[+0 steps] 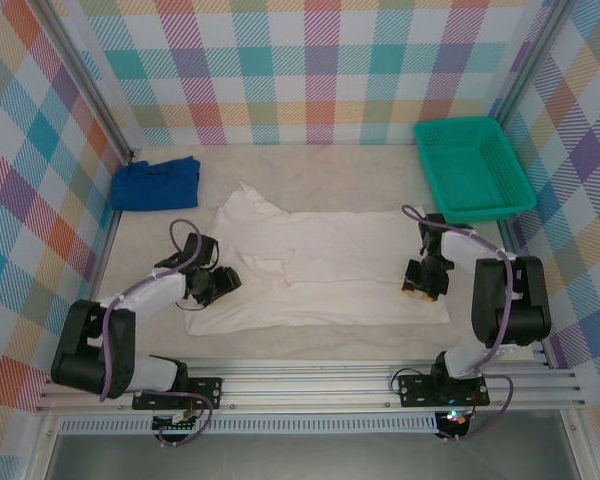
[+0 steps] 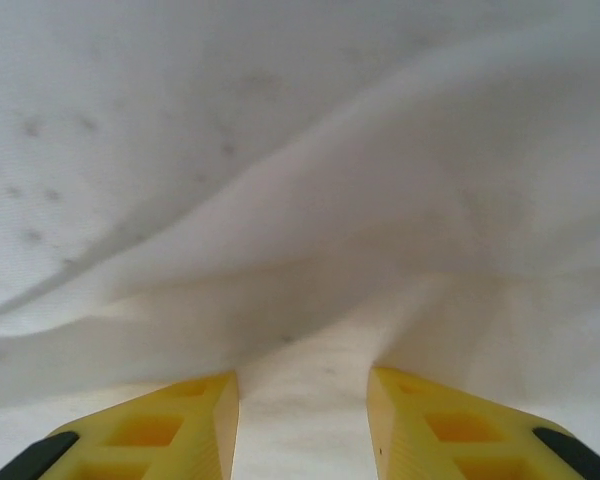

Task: Fold the inside-out t-shirt

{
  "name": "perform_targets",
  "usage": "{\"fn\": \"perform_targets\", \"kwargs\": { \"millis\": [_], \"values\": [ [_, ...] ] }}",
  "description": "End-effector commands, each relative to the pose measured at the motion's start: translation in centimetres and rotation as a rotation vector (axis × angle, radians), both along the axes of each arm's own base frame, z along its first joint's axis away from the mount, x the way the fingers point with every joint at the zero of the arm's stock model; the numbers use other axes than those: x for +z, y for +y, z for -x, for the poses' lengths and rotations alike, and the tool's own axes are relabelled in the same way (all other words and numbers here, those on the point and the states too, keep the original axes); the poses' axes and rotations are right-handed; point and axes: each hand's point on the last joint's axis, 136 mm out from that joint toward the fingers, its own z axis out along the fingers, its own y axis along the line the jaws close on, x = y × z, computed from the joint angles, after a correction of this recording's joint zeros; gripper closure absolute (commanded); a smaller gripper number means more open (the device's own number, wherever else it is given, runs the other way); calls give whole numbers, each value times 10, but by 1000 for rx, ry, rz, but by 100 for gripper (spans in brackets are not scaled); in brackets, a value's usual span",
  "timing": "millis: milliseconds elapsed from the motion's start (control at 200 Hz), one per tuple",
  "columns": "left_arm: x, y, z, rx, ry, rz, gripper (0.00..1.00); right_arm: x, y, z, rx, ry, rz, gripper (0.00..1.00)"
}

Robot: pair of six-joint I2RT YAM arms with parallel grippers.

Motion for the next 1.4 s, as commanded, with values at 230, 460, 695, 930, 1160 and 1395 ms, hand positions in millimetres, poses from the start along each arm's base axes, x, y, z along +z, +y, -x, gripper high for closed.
{"fn": "perform_targets", "kwargs": {
  "millis": [230, 460, 695, 930, 1160, 1395],
  "values": [
    [82, -1, -118, 5, -288, -99, 42, 84, 23, -120, 50, -523, -106, 54],
    [68, -9, -223, -54, -307, -137, 44, 90, 35, -163, 80, -585, -145, 54],
    [47, 0, -303, -73, -294, -146, 46, 71, 44, -166, 94, -555, -177, 54],
    [18, 1, -338, -88, -235, -142, 52, 61, 46, -163, 103, -529, -183, 54],
    [18, -3, -346, -92, -229, -124, 68, 61, 45, -164, 106, -525, -175, 54],
    [30, -1, -343, -103, -241, -143, 88, 62, 10, -177, 96, -498, 38, 52]
  ]
}}
